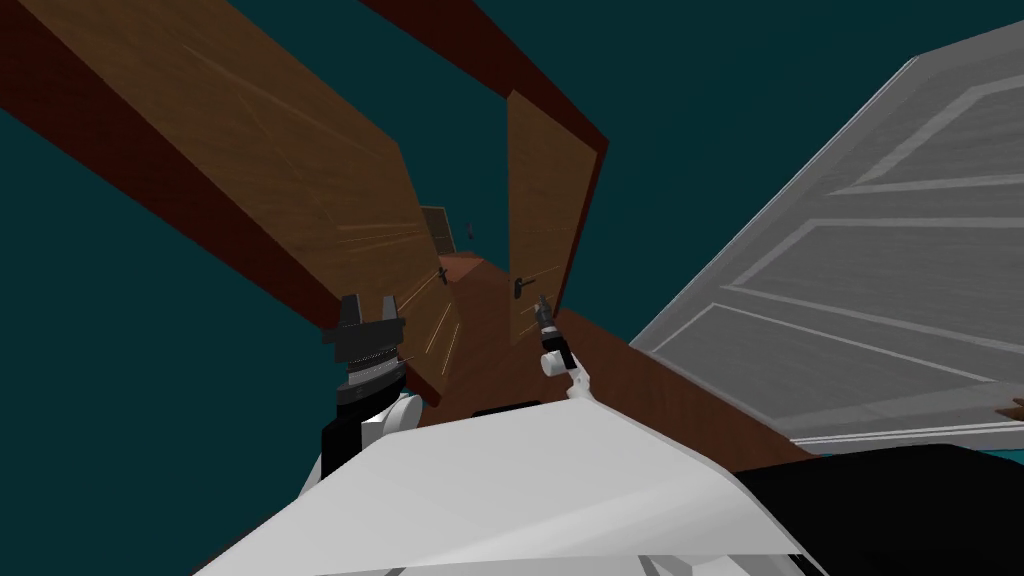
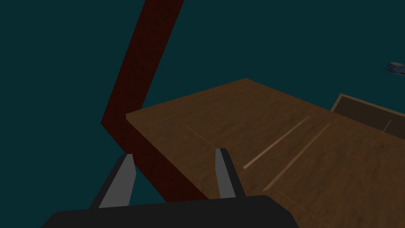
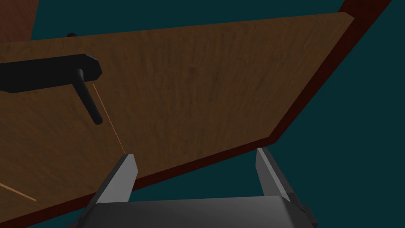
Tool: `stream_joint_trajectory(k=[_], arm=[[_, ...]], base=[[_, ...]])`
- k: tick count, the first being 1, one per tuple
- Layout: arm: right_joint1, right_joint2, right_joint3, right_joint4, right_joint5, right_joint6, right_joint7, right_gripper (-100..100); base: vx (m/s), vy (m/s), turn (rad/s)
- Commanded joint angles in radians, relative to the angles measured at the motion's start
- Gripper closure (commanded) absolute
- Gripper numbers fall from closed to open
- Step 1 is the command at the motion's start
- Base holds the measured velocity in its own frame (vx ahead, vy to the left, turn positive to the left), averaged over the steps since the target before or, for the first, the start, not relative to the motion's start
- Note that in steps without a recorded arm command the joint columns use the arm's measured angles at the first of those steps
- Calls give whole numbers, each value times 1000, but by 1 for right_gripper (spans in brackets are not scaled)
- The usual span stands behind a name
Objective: Push the door open
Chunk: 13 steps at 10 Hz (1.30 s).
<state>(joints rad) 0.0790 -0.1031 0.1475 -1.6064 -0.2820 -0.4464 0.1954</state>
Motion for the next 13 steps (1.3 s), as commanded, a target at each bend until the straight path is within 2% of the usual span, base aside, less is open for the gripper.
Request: stream_joint_trajectory(k=[1, 5, 13], arm=[[-17, -3, 3, 32, -12, 1, 9, -100], [-61, 1, 15, 111, -43, 12, 41, -100], [-176, 24, 44, 316, -123, 43, 123, -100]], base=[[52, -145, 110], [54, -128, 119], [78, -199, 162]])
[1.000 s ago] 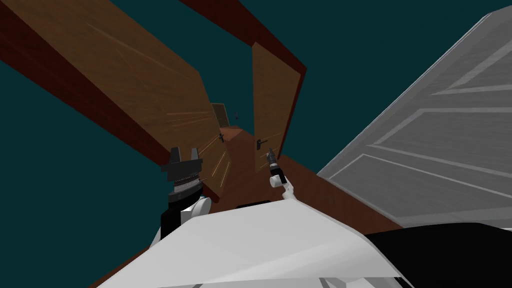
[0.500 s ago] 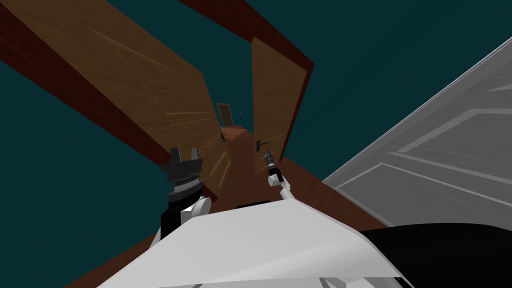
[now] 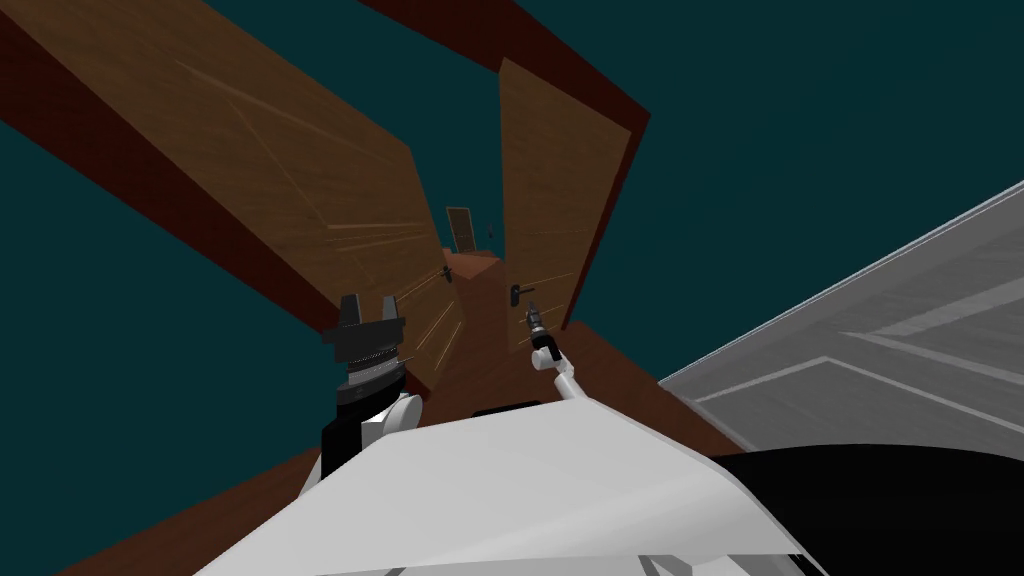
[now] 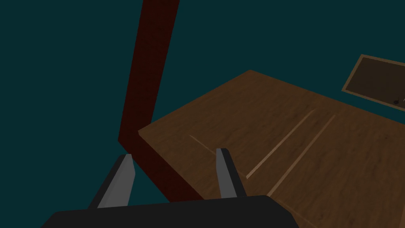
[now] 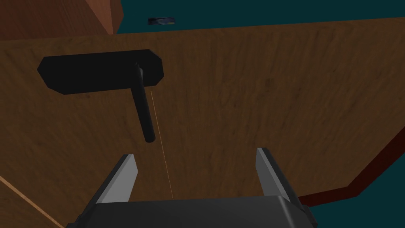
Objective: Push the door open
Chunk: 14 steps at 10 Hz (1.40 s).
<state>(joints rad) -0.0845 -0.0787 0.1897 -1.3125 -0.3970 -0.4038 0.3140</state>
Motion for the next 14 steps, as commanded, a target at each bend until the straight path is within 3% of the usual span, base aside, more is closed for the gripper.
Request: stream_joint_trajectory(k=[1, 10, 13, 14], arm=[[-20, 2, 4, 35, -13, 3, 10, -100], [-137, 61, 34, 245, -95, 34, 94, -100], [-166, 87, 42, 296, -115, 42, 115, -100], [-159, 82, 41, 284, -110, 40, 111, -100]], base=[[62, -186, 91], [60, -199, 142], [55, -179, 106], [22, -76, 29]])
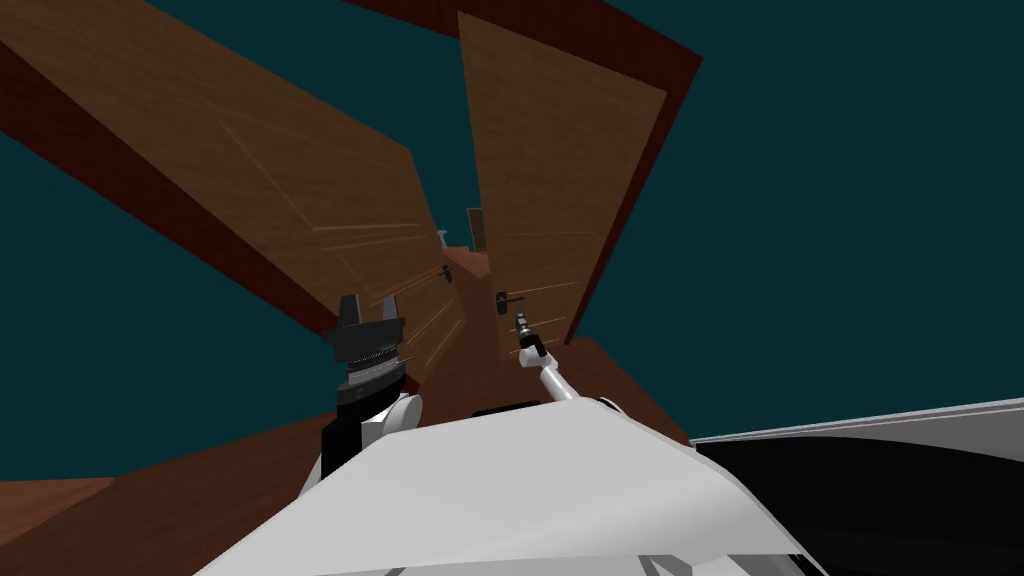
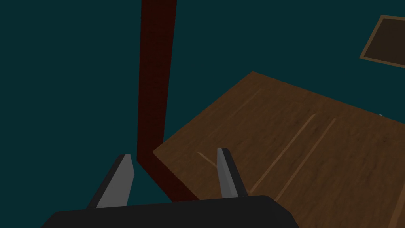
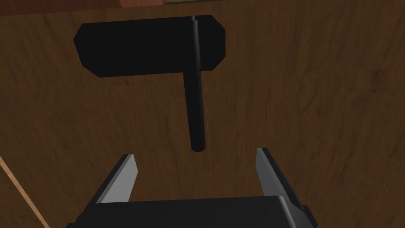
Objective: Push the door open
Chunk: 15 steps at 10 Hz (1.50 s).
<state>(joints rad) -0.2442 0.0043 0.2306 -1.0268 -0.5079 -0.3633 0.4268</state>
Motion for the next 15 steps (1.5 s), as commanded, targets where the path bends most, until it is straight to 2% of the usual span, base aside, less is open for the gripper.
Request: stream_joint_trajectory(k=[1, 5, 7, 9, 10, 11, 15], arm=[[-2, -24, -3, 4, 0, -2, -2, -100], [-5, -39, -10, 12, 0, -7, -5, -100], [-7, -30, -14, 17, 0, -10, -7, -100], [-9, -3, -18, 22, 0, -13, -9, -100], [-7, -12, -17, 19, 0, -11, -8, -100], [-7, -12, -17, 19, 0, -11, -8, 100], [-7, -12, -17, 19, 0, -11, -8, 100]], base=[[102, 2, 25], [171, 36, 23], [219, 6, 25], [218, 29, 26], [92, 8, 4], [-11, 0, -3], [-9, -2, 5]])
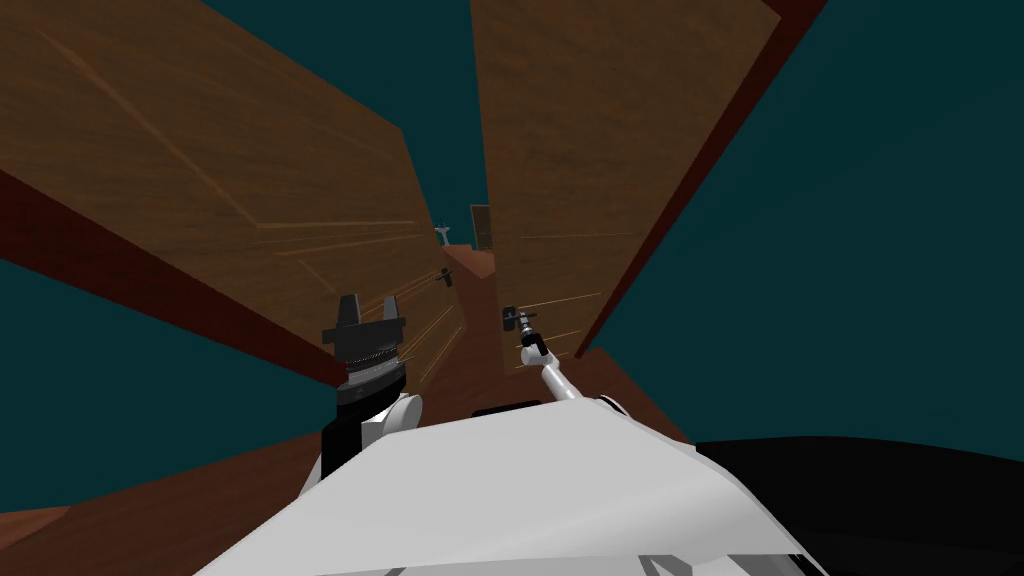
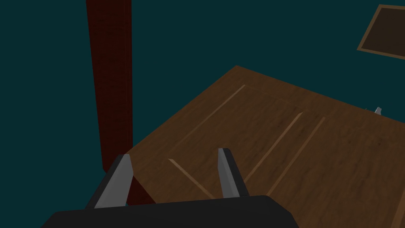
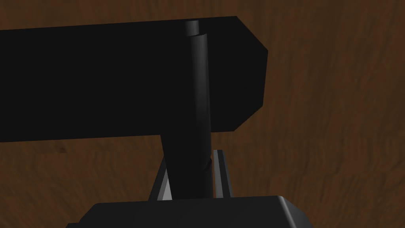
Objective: Push the door open
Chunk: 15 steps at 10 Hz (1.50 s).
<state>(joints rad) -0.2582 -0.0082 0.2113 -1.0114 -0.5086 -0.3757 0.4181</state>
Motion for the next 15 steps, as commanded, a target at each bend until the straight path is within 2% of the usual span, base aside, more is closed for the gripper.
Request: stream_joint_trajectory(k=[1, 7, 8, 9, 15], arm=[[7, 1, 2, 3, 0, 1, 1, 100], [-7, -28, -58, 13, -8, -4, 14, 100], [-7, -28, -58, 13, -8, -4, 14, 100], [-9, -35, -80, 17, -12, -5, 19, 100], [-19, -50, -164, 36, -24, -11, 39, 100]], base=[[0, 0, 0], [163, 76, -41], [131, 60, -37], [150, 87, -41], [166, 129, -92]])
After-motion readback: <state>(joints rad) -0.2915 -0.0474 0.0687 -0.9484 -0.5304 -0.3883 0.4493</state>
